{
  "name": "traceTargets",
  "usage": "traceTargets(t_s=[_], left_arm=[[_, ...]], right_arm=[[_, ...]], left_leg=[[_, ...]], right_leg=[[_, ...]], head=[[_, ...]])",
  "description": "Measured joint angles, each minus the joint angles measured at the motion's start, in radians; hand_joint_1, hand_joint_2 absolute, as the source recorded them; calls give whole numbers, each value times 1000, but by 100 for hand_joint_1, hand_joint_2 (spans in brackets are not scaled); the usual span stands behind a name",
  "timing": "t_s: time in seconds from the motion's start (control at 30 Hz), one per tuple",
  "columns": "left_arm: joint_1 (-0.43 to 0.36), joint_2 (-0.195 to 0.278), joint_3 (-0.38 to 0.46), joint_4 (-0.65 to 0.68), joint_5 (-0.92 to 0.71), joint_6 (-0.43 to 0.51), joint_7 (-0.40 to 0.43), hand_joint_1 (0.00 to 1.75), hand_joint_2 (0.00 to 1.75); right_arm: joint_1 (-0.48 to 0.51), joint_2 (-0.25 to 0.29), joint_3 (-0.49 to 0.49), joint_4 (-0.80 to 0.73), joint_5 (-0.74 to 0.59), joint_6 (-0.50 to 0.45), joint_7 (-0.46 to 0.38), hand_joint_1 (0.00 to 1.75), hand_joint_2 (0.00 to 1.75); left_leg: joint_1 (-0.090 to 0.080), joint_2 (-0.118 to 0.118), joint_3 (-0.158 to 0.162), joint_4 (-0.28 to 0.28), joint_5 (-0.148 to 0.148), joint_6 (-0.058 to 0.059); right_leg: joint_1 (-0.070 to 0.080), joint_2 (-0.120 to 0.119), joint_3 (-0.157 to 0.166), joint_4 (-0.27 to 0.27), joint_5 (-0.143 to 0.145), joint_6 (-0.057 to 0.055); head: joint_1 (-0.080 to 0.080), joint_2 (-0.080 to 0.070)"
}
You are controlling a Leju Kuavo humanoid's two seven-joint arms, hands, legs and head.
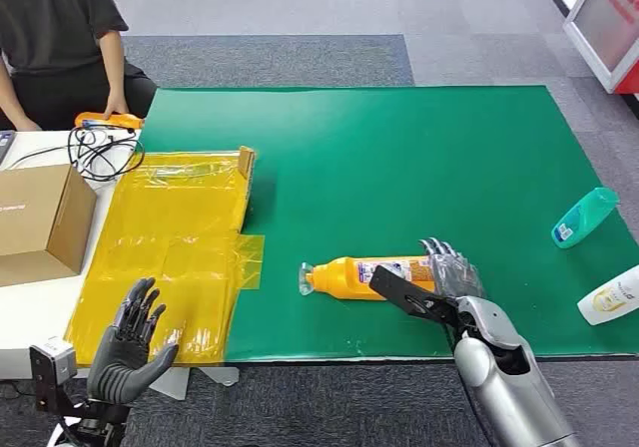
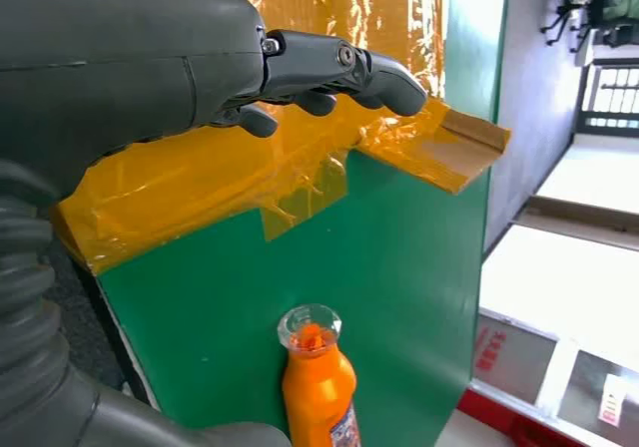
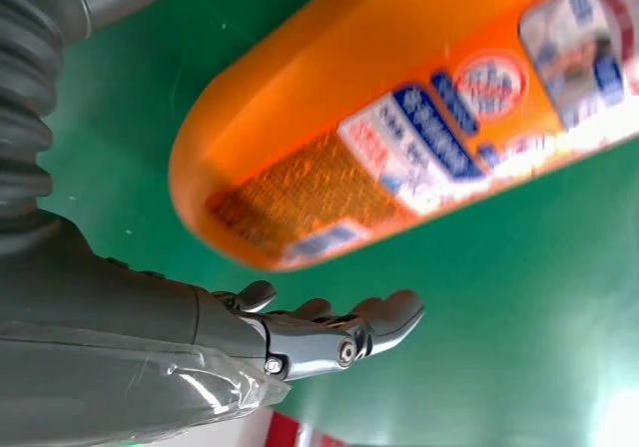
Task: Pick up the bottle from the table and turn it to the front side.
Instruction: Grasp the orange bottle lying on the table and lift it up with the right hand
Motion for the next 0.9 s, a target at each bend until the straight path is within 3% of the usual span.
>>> traceTargets(t_s=[0.27, 0.33, 0.4, 0.47, 0.9], left_arm=[[-20, 35, -39, 50, 2, 16, -59, 0, 175], [-22, 43, -47, 60, 4, 23, -61, 0, 175], [-23, 50, -55, 70, 8, 29, -61, 0, 175], [-24, 56, -61, 78, 12, 32, -61, 0, 175], [-12, 63, -63, 90, 26, 37, -26, 0, 175]], right_arm=[[-60, -22, 72, 110, -20, 7, -4, 0, 175], [-78, -24, 88, 136, -28, -2, -3, 72, 175], [-94, -25, 101, 158, -32, -9, -1, 159, 175], [-107, -26, 112, 174, -33, -11, 0, 175, 175], [-74, -33, 133, 128, -45, -62, 22, 175, 175]], left_leg=[[0, 0, 0, 0, 0, 0], [0, 0, 0, 0, 0, 0], [0, 0, 1, 0, 0, 0], [0, 0, 1, 0, 0, 0], [0, 0, 0, 0, 0, 0]], right_leg=[[0, 0, 0, 0, 0, 0], [0, 0, 0, 0, 0, 0], [0, 0, 0, 0, 0, 0], [0, 0, 0, 0, 0, 0], [0, 0, 0, 0, 0, 0]], head=[[0, 0], [0, 0], [0, 0], [0, 0], [0, 0]])
